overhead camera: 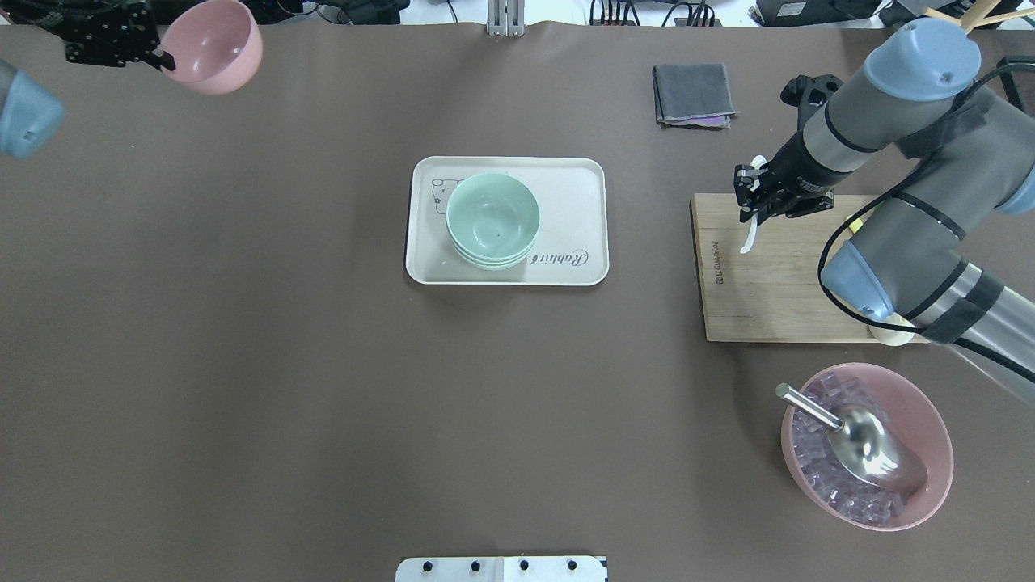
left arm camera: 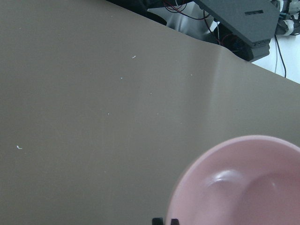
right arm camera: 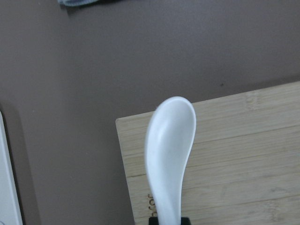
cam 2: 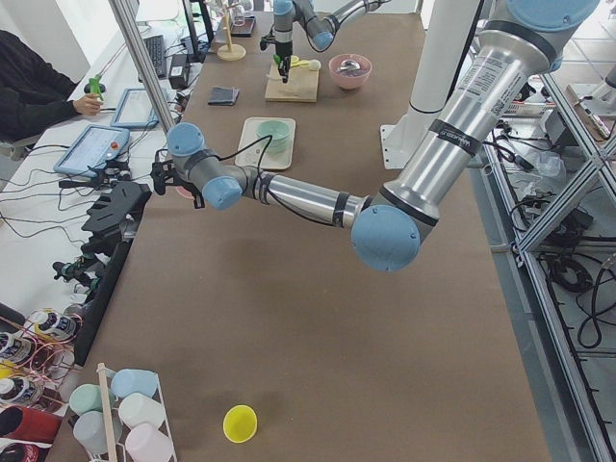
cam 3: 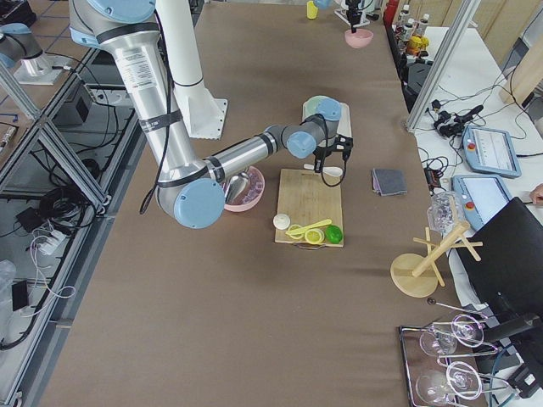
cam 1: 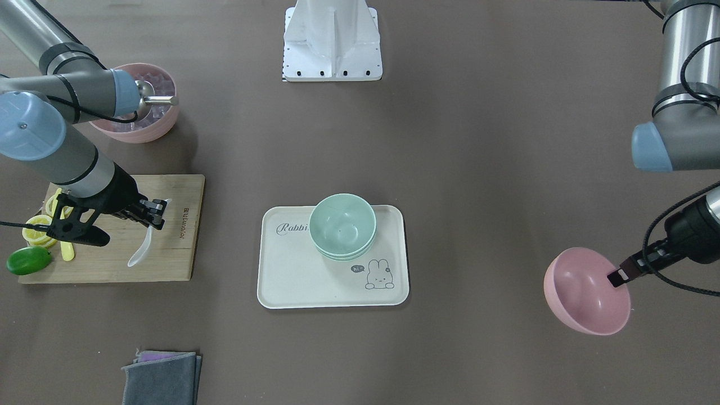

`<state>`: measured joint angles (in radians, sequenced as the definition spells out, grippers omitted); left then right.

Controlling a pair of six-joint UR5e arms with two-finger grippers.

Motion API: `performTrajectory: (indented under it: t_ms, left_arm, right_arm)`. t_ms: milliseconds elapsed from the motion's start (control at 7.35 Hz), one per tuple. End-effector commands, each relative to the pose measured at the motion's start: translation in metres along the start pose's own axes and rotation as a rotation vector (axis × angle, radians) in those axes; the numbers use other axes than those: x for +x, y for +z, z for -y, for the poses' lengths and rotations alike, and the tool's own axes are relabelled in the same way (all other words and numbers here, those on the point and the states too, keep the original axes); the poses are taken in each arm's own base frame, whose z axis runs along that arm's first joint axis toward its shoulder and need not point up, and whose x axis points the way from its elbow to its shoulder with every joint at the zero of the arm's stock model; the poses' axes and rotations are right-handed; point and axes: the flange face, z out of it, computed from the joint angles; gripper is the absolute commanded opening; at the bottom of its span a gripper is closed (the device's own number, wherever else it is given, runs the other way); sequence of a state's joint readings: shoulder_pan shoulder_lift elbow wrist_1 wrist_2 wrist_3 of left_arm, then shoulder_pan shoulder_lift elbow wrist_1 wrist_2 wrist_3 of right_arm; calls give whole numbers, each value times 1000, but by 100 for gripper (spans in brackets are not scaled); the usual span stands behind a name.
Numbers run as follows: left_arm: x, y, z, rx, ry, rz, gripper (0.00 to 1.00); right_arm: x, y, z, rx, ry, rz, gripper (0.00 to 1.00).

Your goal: Stack pink bowl on green and place spoon

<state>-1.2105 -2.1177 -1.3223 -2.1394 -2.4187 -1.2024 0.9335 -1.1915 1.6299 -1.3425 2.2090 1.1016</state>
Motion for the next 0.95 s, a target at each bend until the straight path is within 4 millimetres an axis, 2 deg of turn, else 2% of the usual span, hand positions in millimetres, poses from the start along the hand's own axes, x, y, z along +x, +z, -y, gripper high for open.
performTrajectory:
  t_ms: [0,136,272,408,680,817]
  left_arm:
    - [112,33,-91,-107,-130,-78,0]
    - [141,42,-125,-147,-190,-93,0]
    - [153,43,-140,-165,-189,-105,0]
    - [172,55,-157,-160,-169,-113,0]
    - [196,114,-218,-78,-107,-131,0]
    - [207,134,-246,-47,-77,-148,0]
  right_arm:
    - [5,-20,15,33,7,4,0]
    - [10,-30,23,53,13,9,0]
    - [12,-38,26,67,-3,24,0]
    - [10,-43,23,72,-58,31,0]
    - [4,-46,22,73,-69,41,0]
    - [3,-47,23,76,-70,40,0]
